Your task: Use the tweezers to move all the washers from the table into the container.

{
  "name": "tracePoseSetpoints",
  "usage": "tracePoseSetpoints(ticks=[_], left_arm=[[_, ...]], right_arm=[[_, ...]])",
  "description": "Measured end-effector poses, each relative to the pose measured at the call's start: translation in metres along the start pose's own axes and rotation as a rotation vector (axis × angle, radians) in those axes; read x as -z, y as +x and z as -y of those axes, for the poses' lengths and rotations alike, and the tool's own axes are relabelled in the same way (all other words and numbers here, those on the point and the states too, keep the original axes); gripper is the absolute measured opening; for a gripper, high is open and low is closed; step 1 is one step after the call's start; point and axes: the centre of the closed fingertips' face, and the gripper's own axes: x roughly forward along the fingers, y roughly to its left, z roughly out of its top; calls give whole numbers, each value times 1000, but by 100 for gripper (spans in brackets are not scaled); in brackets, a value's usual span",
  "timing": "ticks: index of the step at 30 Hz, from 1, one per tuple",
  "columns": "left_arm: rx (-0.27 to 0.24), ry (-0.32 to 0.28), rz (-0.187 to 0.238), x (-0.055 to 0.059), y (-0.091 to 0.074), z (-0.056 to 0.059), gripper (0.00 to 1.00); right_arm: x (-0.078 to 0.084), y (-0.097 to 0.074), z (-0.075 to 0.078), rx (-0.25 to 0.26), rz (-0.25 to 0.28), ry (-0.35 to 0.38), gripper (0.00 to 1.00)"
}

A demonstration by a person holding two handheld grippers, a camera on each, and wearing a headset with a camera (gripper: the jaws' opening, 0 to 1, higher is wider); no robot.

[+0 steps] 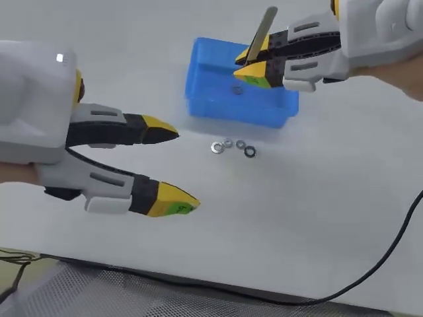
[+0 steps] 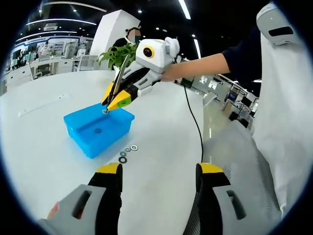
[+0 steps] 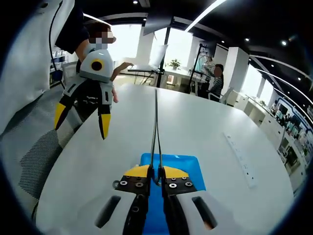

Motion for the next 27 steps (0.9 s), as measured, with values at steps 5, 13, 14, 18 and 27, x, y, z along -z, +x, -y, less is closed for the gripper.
tracePoseSetpoints(ticks=[5,13,14,18,27], left_arm=[[-14,-32,9,3,1,-3,66],[-22,-68,1,2,13,4,73],[-23,-67,0,1,13,4,74],[-40,-61,6,0,14,2,79],[-114,-46,39,-4,7,-12,97]], right_arm=[[17,15,4,2,-23,8,9],[38,35,21,22,-55,34,9],[42,39,23,21,-57,35,9],[46,46,21,18,-69,36,9],[50,49,19,17,-74,39,9]])
